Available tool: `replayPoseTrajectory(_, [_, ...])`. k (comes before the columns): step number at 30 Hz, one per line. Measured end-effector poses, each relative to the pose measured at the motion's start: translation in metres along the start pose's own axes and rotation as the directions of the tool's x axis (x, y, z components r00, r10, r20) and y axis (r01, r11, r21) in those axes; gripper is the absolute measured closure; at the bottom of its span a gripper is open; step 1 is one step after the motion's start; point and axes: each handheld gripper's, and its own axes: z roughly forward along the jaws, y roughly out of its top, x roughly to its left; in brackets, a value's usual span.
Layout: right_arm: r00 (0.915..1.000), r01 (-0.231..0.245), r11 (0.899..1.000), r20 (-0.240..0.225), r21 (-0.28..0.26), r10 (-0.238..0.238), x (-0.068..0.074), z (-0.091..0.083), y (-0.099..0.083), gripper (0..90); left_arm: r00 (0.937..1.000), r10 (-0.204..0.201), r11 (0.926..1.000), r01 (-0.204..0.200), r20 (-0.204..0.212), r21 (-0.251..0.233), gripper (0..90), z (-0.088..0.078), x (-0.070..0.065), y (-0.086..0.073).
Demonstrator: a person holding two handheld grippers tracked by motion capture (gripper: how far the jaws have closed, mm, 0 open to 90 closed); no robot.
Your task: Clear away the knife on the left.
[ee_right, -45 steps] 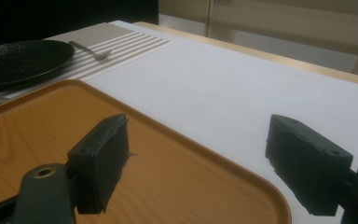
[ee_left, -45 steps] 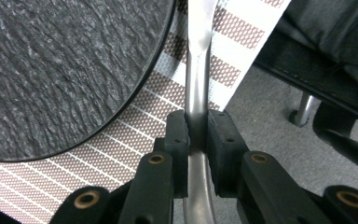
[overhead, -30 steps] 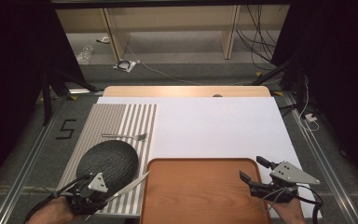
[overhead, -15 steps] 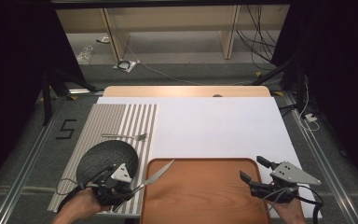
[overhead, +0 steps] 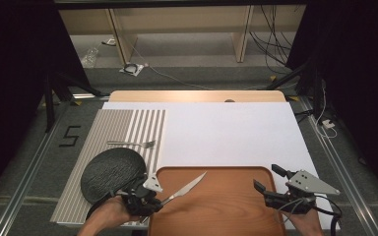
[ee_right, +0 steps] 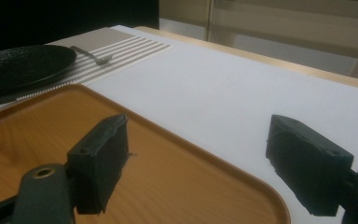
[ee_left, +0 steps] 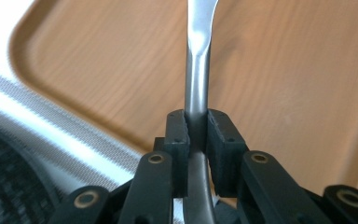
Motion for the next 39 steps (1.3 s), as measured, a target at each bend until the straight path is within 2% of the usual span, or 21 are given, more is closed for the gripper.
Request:
replayPoseTrajectory(6, [1.0000, -0.001, 1.000, -0.001, -0.001, 0.001, 0.000, 0.000, 0.000, 22.1, 0.9995, 0.014, 0.9999, -0.014, 0.027, -0.004, 79.3, 0.007, -0.010, 0.011])
replayPoseTrajectory(10, [1.0000, 0.004, 1.000, -0.003, 0.001, -0.004, 0.000, 0.000, 0.000, 22.0, 0.9991, 0.025, 0.9994, -0.024, 0.034, -0.026, 79.3, 0.009, -0.019, 0.017])
replayPoseTrajectory(14, [1.0000, 0.006, 1.000, -0.003, 0.000, -0.006, 0.001, 0.000, 0.000, 22.1, 0.9983, 0.041, 0.9990, -0.040, 0.042, -0.018, 79.3, 0.011, -0.027, 0.022])
replayPoseTrajectory(25, [1.0000, 0.008, 1.000, -0.004, -0.003, -0.008, 0.001, -0.001, 0.001, 22.2, 0.9955, 0.061, 0.9957, -0.066, 0.072, 0.066, 79.3, 0.029, -0.044, 0.022])
replayPoseTrajectory(28, [1.0000, 0.008, 1.000, -0.003, 0.001, -0.008, 0.001, -0.001, 0.000, 22.2, 0.9951, 0.060, 0.9941, -0.067, 0.079, 0.086, 79.3, 0.032, -0.045, 0.020])
replayPoseTrajectory(31, [1.0000, 0.007, 1.000, -0.004, 0.006, -0.007, 0.002, -0.001, 0.000, 22.2, 0.9963, 0.058, 0.9918, -0.065, 0.062, 0.110, 79.2, 0.034, -0.046, 0.019])
replayPoseTrajectory(39, [0.9999, 0.013, 1.000, -0.004, 0.010, -0.013, 0.002, -0.001, 0.000, 22.3, 0.9954, 0.046, 0.9887, -0.058, 0.084, 0.138, 79.2, 0.039, -0.048, 0.016])
